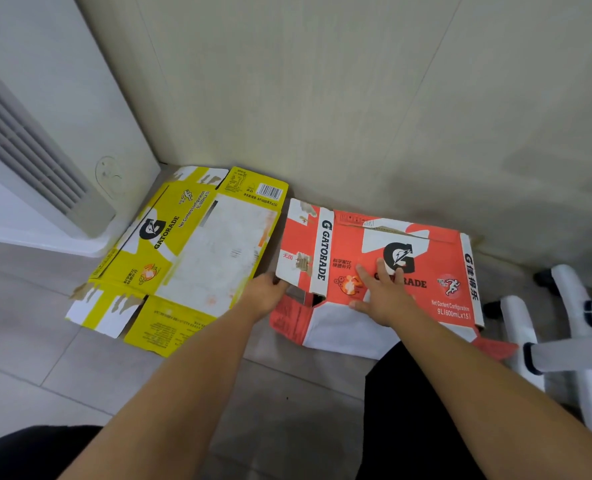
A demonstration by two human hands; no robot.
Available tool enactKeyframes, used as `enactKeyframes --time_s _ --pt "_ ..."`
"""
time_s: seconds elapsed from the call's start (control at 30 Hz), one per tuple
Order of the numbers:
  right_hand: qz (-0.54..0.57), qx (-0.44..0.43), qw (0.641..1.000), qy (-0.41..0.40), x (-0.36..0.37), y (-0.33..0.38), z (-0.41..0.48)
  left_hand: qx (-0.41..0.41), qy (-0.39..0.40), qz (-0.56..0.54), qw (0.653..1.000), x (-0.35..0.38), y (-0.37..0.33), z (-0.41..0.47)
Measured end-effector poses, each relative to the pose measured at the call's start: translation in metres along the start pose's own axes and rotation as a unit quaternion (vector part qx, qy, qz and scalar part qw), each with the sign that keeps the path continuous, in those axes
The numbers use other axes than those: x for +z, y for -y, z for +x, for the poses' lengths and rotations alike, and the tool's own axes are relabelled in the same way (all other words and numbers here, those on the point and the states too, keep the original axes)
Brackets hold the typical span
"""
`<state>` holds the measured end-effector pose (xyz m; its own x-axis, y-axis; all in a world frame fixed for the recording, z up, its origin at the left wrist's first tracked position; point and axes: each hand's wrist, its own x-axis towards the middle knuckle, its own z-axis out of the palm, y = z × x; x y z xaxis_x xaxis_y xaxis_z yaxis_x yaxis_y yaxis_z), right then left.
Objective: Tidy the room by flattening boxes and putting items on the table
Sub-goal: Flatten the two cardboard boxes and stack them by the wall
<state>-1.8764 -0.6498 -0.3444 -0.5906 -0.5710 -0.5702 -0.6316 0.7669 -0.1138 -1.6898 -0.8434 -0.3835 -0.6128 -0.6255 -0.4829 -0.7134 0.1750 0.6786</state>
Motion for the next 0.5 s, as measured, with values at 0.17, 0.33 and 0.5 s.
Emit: enactKeyframes --time_s 0.17,0.33,0.5 --pt "0.008 -0.01 1.0 -0.024 0.001 -0.002 -0.007 -0.003 0.16 -0.033 0.987 0.0 0.01 -0.01" --pt "-0.012 -0.008 0.999 -0.029 0.004 0.01 -0.01 -0.015 0.249 -0.035 0.968 -0.005 0.011 -0.022" --pt "-0.033 -0.065 0.995 -0.073 0.007 0.029 -0.01 0.029 0.184 -0.039 0.982 0.01 0.01 -0.02"
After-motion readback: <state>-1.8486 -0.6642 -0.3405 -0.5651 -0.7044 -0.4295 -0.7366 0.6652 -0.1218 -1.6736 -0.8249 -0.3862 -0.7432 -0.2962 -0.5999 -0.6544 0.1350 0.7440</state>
